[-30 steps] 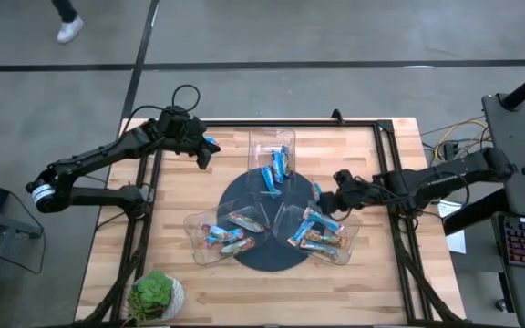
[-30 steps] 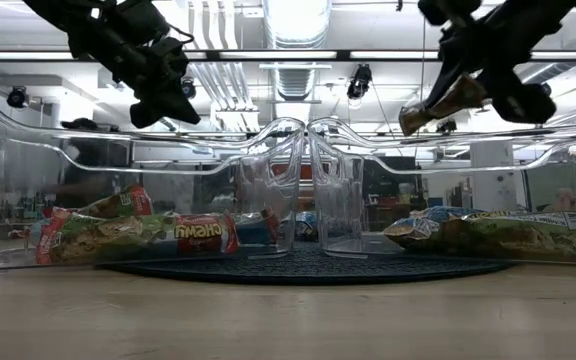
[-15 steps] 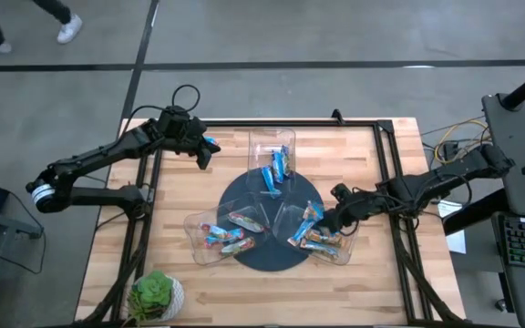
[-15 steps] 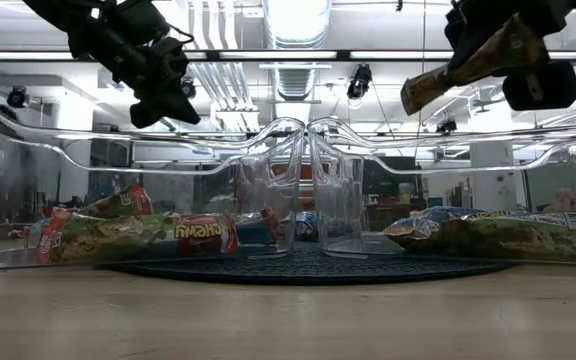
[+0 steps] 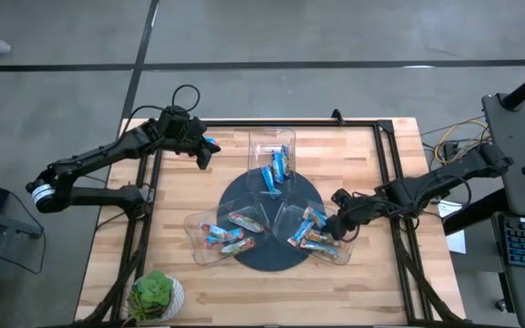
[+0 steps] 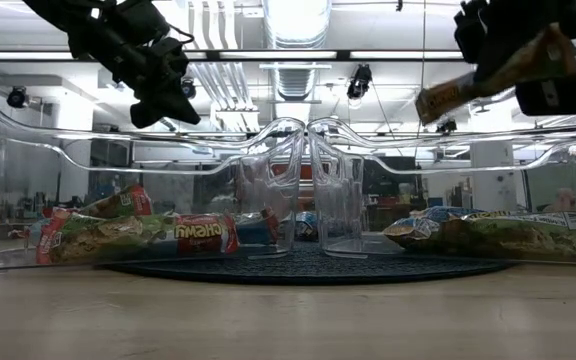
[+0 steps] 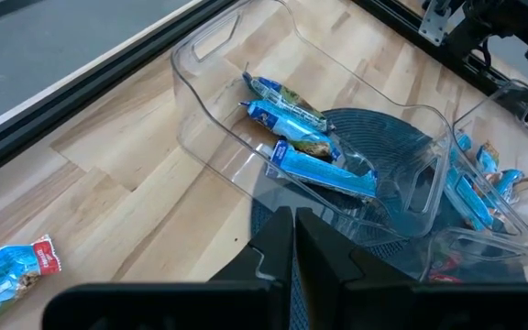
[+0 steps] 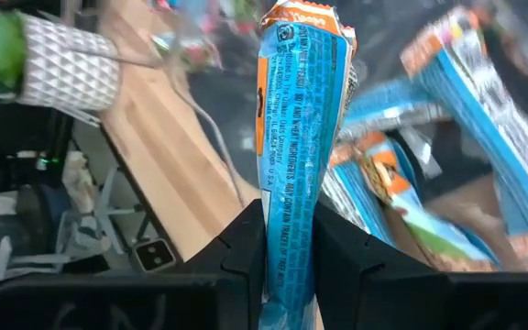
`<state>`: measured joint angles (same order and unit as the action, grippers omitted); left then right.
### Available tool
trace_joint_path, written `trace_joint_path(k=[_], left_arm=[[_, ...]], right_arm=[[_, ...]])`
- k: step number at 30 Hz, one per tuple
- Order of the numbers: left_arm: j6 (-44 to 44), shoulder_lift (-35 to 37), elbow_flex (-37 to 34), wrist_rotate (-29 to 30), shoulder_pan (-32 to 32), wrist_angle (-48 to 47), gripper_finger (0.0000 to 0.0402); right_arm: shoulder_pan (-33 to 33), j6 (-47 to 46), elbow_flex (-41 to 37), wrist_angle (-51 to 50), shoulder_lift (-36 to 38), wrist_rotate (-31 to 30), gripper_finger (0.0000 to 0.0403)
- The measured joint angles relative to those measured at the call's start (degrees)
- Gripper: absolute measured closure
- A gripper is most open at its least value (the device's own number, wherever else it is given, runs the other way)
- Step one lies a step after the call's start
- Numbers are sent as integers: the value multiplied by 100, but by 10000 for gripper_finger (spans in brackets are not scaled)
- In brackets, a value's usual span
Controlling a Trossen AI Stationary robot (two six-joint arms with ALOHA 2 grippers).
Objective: Pick and place Granola Bars by type
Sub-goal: Put the orange granola bar into the right transparent bin, then put the red granola bar into the left transparent bin
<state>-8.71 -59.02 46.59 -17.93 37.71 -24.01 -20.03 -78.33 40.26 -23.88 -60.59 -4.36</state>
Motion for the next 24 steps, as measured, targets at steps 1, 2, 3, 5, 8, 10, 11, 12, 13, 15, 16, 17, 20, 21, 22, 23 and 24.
trace_joint_path(k=[1, 2, 3, 5, 8, 10, 11, 12, 13, 15, 16, 17, 20, 21, 22, 23, 24], left_arm=[[0, 0, 0, 0, 0, 0, 401], [0, 0, 0, 0, 0, -2, 401], [0, 0, 0, -2, 0, -2, 401], [-1, 0, 0, 0, 0, -1, 401], [-3, 0, 0, 0, 0, 0, 401], [-4, 0, -2, 0, 0, 0, 401], [-4, 0, -2, 0, 0, 1, 401], [-4, 0, -2, -1, 0, 0, 401], [-7, 0, -2, 0, 2, 0, 401], [-11, 0, -2, 0, 4, 0, 401], [-11, 0, -2, 0, 4, 3, 401], [-12, 0, -2, 0, 4, -2, 401], [-11, 0, -2, 0, 4, 0, 401], [-11, 0, -2, 0, 4, -2, 401], [-11, 0, -2, 0, 4, 0, 401], [-11, 0, -2, 0, 4, 3, 401], [-11, 0, -2, 0, 4, 0, 401]], right_arm=[[0, -51, -3, -33, -30, 47, 339], [0, -94, -10, -54, -65, 140, 339], [0, -123, -10, -66, -129, 223, 339], [0, -219, -10, -69, -294, 397, 339], [0, -271, -9, -75, -598, 684, 328], [0, -271, 16, -81, -801, 811, 312], [1, -271, 43, -75, -883, 862, 303], [2, -269, 73, -60, -954, 876, 293], [2, -268, 97, -61, -1017, 894, 282], [2, -270, 144, -68, -1122, 896, 262], [2, -238, 174, -77, -1158, 897, 253], [2, -175, 198, -78, -1186, 898, 245], [0, 11, 245, -77, -1232, 831, 225], [1, 32, 250, -78, -1232, 780, 221], [3, 35, 251, -85, -1218, 723, 218], [4, 35, 264, -82, -1202, 697, 216], [4, 35, 280, -62, -1190, 679, 215]])
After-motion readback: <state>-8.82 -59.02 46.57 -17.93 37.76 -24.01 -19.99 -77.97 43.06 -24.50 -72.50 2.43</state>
